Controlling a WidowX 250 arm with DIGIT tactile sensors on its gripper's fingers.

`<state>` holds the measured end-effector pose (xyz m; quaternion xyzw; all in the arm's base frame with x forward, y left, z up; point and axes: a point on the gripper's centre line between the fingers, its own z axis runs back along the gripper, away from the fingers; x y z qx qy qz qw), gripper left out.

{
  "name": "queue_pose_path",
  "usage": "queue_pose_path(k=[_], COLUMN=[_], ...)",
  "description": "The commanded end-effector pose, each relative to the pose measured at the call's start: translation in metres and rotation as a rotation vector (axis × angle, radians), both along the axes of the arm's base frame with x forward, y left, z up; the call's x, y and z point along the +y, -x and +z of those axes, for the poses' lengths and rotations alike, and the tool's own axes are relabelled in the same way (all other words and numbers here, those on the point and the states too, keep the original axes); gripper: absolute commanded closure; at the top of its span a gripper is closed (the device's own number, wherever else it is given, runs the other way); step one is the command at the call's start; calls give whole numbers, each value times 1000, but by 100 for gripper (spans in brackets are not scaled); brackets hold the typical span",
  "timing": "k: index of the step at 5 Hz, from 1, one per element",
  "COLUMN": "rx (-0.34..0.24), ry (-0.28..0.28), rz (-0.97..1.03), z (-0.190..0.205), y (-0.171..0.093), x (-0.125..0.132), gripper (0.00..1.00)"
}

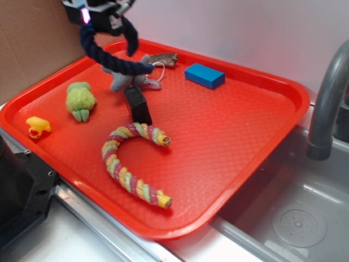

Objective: Grab the blue rope.

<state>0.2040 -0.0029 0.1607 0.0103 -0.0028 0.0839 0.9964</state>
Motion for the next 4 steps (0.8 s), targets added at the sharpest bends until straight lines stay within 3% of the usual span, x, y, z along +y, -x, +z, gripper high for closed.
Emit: queue_pose_path(k=[1, 2, 3, 4], rx=[-3, -29, -65, -92], ry=[-63, 6, 62, 86], rz=[23, 20, -31, -151], z=[81, 78, 83, 91], y=[66, 81, 79, 52], x=[21, 46, 45, 12], gripper=[100, 100, 100, 100])
